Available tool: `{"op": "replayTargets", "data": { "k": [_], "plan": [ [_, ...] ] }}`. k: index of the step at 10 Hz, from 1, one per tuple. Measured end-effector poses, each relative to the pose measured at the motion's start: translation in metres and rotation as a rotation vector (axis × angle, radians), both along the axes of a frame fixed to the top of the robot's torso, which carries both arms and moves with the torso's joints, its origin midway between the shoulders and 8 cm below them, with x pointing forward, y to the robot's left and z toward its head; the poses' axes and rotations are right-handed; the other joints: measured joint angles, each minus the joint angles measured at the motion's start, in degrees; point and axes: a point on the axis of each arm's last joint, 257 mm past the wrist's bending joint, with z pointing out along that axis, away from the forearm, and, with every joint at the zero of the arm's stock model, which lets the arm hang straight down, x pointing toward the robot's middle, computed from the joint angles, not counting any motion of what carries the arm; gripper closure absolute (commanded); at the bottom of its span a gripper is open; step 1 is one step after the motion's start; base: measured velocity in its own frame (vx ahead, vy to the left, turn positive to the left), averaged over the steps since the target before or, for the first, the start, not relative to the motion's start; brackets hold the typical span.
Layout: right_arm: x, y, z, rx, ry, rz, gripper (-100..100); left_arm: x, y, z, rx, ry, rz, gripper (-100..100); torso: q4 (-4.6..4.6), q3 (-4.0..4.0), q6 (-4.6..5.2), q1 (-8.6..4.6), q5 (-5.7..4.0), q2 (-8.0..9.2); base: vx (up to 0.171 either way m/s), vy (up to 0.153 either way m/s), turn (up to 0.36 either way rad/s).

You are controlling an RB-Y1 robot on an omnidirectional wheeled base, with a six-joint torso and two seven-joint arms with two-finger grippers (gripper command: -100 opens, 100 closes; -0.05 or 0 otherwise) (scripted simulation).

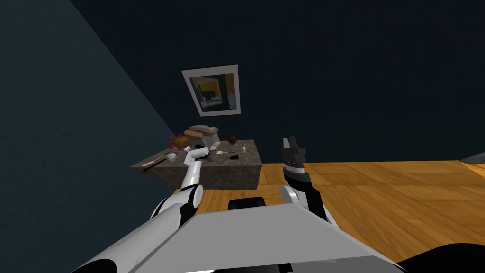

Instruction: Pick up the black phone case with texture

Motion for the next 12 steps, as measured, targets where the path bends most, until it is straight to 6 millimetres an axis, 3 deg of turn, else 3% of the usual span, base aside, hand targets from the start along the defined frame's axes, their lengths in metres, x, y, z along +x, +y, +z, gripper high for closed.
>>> {"op": "replayTargets", "data": {
  "k": [4,12],
  "plan": [
    [0.000,0.000,0.000,0.000,0.000,0.000,0,-0.015,-0.012,-0.012,-0.044,0.103,-0.001,-100,-0.01,-0.03,0.04,-0.09,-0.02,-0.06,0.022,-0.041,-0.175],
    [0.000,0.000,0.000,0.000,0.000,0.000,0,-0.062,-0.035,-0.041,-0.126,0.359,0.002,-100,-0.02,-0.05,0.01,-0.07,-0.02,-0.09,0.034,-0.046,-0.158]
  ]
}}
